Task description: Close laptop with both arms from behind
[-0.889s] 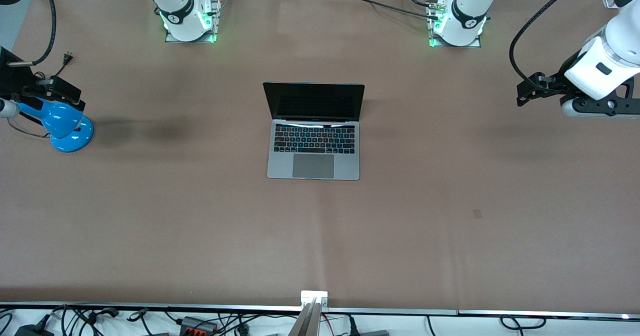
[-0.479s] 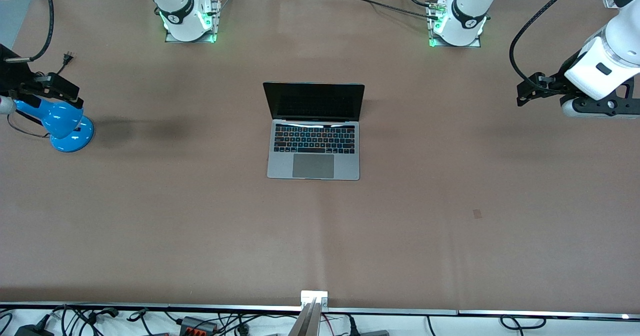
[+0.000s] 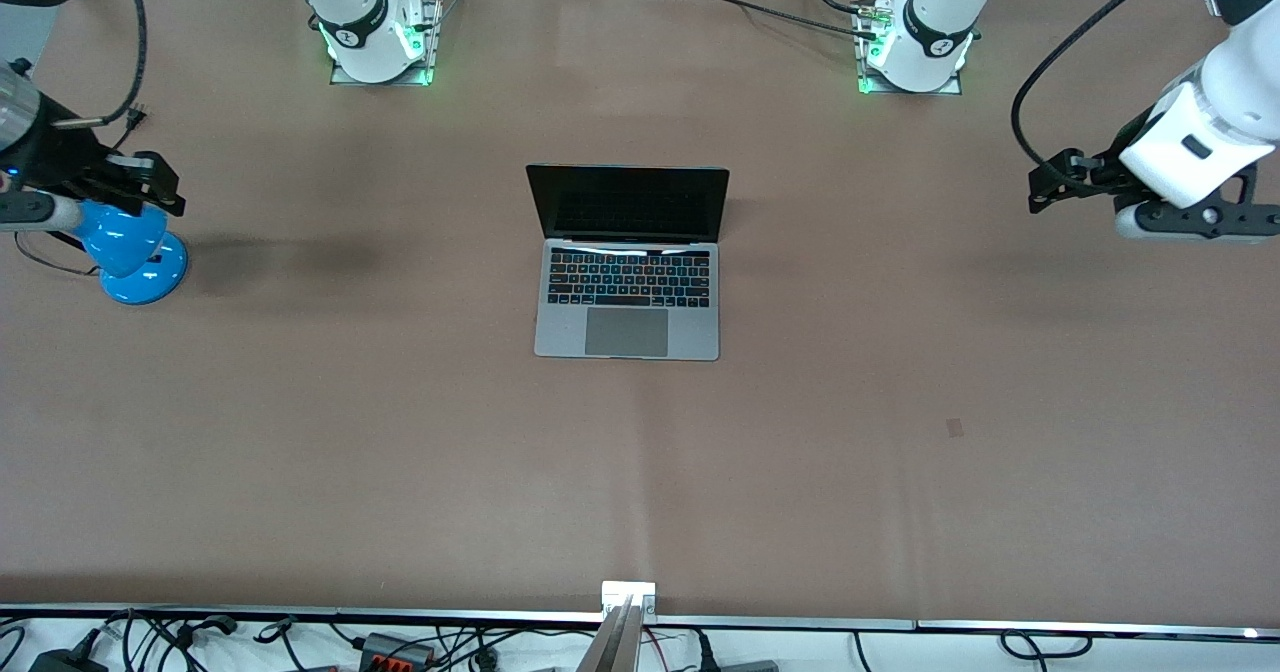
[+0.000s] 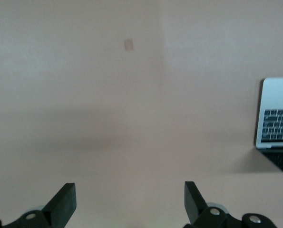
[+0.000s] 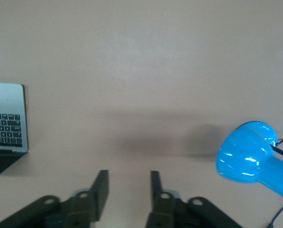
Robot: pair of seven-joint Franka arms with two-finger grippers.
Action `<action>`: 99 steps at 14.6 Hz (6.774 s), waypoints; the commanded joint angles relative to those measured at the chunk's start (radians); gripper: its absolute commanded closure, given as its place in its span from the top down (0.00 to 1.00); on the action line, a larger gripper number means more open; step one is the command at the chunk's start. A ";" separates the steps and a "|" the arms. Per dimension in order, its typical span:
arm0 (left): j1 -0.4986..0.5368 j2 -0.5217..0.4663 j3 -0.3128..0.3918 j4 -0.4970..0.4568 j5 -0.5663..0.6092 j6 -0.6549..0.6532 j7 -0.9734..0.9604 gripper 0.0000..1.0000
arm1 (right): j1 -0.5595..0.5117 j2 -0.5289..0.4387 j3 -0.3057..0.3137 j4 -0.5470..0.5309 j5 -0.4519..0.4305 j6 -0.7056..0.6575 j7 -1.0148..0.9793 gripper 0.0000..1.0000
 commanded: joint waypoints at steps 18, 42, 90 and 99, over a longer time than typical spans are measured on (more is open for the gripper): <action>-0.009 0.098 -0.106 0.051 0.002 -0.250 0.064 0.01 | 0.231 0.044 0.001 -0.175 0.179 -0.126 0.086 0.00; -0.017 -0.282 -0.595 -0.671 -0.610 0.323 0.047 0.01 | 0.697 0.190 0.000 -0.292 0.348 0.196 0.400 0.00; -0.043 0.738 -0.508 -0.211 -0.157 1.334 0.018 0.00 | 0.550 0.717 -0.014 0.174 0.304 0.389 0.394 0.00; -0.119 0.779 -0.422 -0.197 -0.156 1.373 0.019 0.00 | 0.561 0.789 -0.014 0.179 0.290 0.470 0.394 0.00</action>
